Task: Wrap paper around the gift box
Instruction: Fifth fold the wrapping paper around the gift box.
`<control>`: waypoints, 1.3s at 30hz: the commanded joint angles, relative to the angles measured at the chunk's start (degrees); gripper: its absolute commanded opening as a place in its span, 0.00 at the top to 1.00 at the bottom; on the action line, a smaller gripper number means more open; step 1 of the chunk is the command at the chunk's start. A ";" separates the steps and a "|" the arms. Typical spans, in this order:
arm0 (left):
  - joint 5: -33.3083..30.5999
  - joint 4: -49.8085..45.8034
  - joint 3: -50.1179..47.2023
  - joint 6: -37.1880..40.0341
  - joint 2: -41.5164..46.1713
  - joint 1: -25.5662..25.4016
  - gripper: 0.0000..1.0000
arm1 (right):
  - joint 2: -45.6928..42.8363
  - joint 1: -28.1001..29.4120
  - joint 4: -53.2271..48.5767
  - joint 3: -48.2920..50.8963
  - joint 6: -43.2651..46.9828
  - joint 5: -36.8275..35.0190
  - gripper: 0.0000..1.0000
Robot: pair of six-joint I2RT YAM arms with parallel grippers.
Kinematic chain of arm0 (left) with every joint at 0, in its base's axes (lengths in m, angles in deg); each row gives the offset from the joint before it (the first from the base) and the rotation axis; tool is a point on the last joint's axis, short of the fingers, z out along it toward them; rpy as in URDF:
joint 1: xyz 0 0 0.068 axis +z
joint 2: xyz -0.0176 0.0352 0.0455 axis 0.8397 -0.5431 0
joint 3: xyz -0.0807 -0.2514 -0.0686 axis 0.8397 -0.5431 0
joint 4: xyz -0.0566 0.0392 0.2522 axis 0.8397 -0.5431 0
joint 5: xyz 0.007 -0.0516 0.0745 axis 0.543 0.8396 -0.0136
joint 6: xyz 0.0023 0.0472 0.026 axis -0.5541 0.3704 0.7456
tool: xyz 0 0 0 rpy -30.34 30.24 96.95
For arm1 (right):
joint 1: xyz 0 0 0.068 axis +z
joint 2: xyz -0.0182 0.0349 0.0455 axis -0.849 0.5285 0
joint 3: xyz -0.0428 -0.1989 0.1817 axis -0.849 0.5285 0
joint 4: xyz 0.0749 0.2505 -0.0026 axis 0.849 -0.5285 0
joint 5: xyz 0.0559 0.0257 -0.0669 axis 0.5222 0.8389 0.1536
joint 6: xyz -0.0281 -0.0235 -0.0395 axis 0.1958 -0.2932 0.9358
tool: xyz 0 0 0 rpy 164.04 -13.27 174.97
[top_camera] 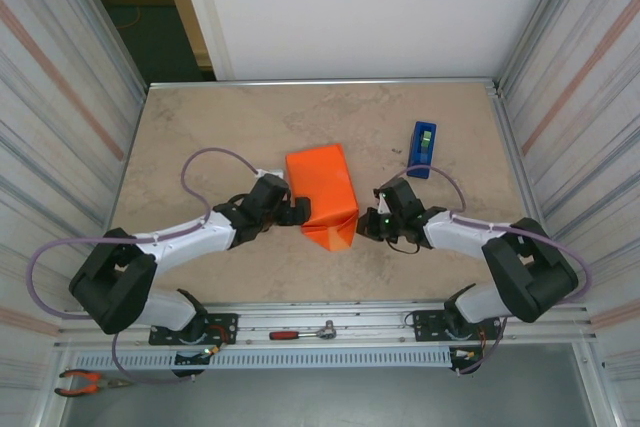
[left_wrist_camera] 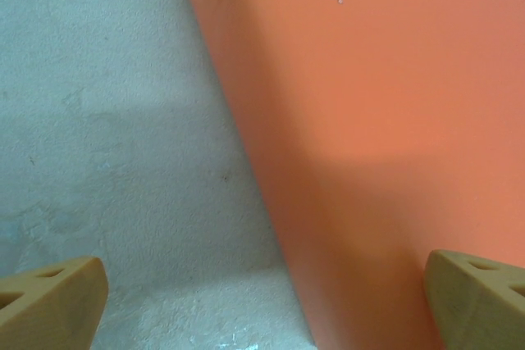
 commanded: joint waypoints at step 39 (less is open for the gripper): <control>4.65 -6.48 -0.42 6.44 15.42 4.38 0.01 | -3.98 13.34 -5.72 1.67 -11.34 -18.06 0.57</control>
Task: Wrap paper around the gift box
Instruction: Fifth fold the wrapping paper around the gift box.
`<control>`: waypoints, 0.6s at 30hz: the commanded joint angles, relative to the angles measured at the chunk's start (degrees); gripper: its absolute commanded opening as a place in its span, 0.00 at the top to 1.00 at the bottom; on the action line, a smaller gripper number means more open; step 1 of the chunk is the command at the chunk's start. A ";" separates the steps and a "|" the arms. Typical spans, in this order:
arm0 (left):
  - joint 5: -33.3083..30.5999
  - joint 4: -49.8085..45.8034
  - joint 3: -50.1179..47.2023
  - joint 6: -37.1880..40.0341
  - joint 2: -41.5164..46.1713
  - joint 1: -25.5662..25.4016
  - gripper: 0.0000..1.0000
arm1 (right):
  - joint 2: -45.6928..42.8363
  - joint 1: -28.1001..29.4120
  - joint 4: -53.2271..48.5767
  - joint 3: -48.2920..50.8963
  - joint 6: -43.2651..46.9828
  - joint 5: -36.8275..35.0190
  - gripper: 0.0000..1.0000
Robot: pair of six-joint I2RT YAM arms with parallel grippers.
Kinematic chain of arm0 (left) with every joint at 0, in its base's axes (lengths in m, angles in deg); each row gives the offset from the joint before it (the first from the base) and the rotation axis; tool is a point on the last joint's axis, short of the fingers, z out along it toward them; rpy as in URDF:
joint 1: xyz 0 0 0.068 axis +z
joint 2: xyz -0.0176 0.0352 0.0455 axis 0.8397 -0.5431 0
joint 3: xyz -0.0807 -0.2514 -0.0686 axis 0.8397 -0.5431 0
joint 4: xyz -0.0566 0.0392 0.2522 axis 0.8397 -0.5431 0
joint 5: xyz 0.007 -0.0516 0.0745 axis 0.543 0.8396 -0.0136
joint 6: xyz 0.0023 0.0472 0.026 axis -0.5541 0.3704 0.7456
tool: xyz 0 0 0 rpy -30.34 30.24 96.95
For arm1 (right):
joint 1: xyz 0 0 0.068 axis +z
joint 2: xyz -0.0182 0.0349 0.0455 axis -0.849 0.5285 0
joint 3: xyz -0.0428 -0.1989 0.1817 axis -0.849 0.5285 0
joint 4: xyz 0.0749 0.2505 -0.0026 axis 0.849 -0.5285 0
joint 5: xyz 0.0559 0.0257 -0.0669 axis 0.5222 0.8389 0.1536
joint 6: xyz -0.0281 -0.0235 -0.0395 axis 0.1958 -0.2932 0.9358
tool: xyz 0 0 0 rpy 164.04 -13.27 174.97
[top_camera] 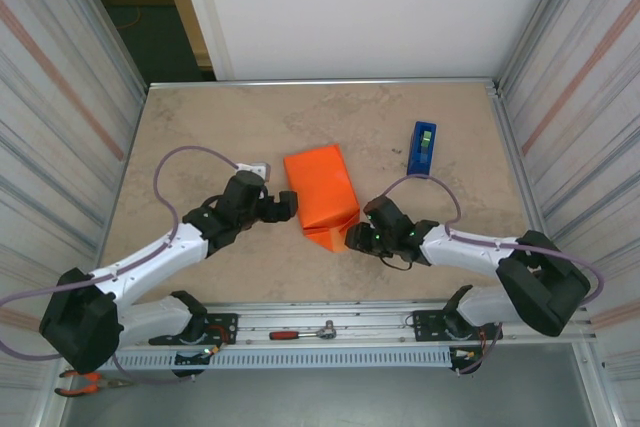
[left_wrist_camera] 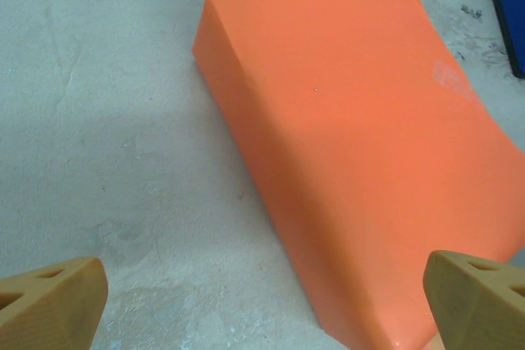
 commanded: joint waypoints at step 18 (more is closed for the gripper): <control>3.30 0.90 -1.86 0.38 1.33 0.38 0.01 | 5.30 4.75 -2.79 -4.71 -1.93 -5.14 0.72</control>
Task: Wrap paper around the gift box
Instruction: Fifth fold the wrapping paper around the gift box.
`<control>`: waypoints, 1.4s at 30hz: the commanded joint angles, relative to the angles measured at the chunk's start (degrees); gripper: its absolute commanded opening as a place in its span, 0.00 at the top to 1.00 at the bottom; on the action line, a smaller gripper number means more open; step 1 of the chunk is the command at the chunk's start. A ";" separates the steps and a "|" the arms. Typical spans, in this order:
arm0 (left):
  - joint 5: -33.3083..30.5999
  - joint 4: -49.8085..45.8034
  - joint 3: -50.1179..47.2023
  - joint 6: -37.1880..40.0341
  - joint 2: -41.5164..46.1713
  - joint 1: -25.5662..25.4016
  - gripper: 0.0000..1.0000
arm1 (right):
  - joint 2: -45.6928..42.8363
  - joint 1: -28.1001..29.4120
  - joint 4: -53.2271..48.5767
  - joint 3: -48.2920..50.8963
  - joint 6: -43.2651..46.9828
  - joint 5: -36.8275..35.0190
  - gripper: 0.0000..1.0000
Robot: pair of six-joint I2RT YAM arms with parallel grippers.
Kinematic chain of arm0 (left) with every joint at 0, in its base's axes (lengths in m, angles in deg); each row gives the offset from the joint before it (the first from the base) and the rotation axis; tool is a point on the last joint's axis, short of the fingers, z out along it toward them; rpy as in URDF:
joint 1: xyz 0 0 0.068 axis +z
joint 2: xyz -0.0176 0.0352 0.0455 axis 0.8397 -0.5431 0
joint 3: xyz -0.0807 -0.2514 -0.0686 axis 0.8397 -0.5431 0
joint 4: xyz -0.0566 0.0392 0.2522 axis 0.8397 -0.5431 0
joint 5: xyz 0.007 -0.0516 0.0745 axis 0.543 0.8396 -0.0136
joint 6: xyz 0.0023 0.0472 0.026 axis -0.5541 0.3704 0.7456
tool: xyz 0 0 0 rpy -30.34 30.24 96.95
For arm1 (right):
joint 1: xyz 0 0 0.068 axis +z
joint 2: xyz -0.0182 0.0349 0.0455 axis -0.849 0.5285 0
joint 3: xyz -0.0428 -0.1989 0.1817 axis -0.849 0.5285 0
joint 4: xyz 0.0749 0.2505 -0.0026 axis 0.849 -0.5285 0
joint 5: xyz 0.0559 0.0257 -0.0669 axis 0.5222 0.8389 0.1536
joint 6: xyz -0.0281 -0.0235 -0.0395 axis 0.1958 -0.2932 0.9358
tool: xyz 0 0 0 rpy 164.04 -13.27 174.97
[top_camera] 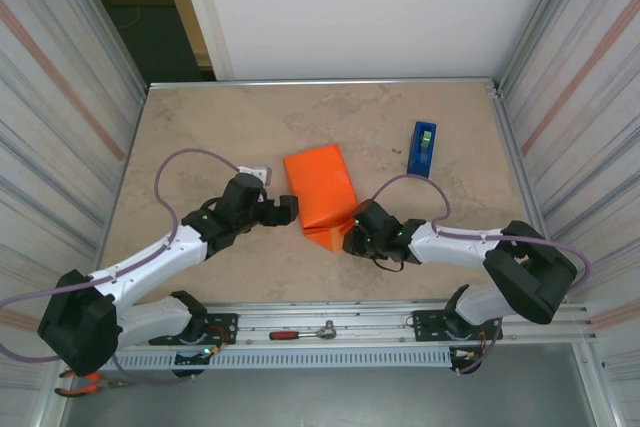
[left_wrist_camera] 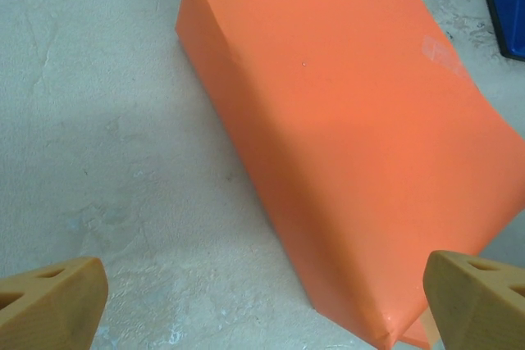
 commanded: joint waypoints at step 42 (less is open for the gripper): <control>15.78 3.76 -8.35 0.79 3.79 -6.51 0.50 | -4.95 -0.13 -4.69 -5.38 -1.51 -2.48 1.00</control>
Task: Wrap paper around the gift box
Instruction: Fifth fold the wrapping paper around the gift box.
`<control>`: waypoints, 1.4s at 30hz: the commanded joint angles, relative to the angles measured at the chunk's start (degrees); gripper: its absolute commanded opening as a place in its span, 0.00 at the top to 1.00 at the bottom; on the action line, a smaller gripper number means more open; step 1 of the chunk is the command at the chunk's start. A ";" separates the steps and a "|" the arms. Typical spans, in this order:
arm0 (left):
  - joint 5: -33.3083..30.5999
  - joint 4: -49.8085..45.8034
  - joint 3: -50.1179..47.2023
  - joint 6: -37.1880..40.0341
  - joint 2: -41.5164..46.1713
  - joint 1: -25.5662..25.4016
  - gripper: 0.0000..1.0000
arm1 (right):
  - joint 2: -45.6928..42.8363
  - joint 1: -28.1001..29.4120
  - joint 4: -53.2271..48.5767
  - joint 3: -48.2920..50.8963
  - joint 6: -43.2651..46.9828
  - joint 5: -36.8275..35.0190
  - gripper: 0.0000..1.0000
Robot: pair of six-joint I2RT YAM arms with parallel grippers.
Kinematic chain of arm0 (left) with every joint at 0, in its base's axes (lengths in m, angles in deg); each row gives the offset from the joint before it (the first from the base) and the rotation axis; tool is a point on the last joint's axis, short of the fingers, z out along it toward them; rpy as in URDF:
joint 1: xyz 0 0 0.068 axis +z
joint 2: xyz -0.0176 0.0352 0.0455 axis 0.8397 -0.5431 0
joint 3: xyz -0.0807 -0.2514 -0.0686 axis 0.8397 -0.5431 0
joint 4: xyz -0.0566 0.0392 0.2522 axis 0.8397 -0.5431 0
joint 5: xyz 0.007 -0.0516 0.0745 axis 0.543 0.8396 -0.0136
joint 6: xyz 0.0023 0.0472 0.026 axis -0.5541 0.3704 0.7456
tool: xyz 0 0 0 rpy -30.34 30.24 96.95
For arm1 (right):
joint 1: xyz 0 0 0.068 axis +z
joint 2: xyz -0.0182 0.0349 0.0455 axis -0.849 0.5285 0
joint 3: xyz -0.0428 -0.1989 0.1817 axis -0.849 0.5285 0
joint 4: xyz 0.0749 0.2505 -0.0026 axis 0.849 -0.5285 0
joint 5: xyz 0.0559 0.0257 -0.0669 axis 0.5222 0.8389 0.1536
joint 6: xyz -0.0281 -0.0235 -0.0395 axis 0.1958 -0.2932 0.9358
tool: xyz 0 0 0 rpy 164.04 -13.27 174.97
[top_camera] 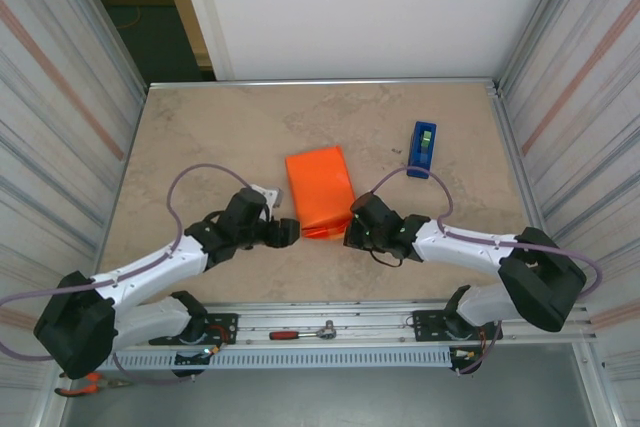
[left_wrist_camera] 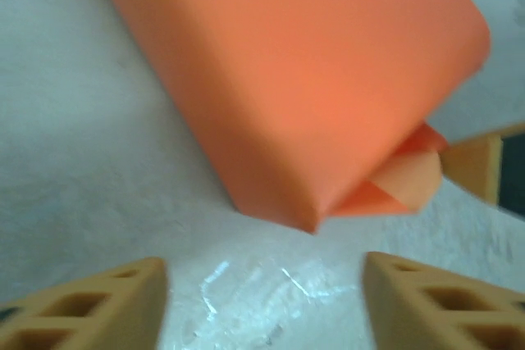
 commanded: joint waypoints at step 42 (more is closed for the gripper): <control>-18.88 28.67 3.12 -3.47 -26.41 -15.92 0.74 | -11.81 -7.45 0.23 8.31 -0.31 4.78 0.61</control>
